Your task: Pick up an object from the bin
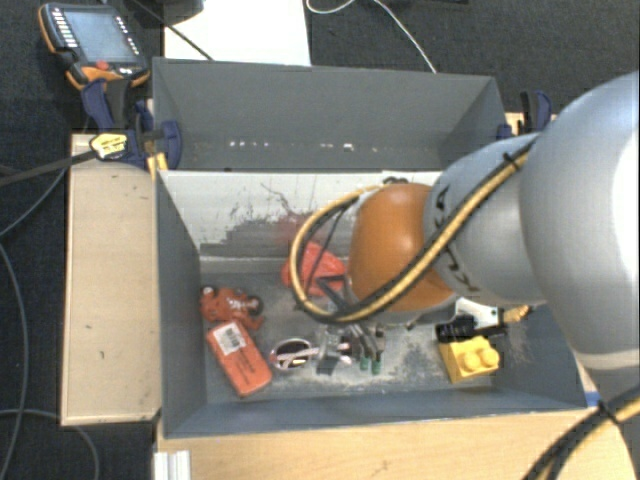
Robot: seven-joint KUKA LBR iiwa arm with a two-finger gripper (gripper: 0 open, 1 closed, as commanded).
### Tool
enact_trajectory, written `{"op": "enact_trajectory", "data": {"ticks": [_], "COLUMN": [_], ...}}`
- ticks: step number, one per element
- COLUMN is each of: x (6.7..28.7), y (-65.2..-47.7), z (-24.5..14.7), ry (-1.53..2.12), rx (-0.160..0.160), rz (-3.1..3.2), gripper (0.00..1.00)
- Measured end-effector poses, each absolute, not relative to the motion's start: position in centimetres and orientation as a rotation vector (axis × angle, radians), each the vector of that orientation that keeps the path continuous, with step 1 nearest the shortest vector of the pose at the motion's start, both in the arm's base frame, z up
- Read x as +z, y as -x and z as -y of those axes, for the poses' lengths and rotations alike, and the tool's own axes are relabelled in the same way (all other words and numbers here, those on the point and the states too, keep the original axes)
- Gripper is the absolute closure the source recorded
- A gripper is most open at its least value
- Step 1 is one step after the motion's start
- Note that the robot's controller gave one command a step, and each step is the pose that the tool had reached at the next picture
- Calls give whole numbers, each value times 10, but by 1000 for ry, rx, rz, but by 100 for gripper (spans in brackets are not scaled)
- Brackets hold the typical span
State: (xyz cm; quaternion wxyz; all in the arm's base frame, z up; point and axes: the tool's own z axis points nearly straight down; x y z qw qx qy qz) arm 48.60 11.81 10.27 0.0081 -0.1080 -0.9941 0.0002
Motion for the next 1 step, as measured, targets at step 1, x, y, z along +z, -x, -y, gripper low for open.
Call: {"op": "enact_trajectory", "data": {"ticks": [1], "x": [117], "y": [-488], "z": [-119], "ry": [336], "rx": [-4], "rz": [3115], "gripper": [100]}}
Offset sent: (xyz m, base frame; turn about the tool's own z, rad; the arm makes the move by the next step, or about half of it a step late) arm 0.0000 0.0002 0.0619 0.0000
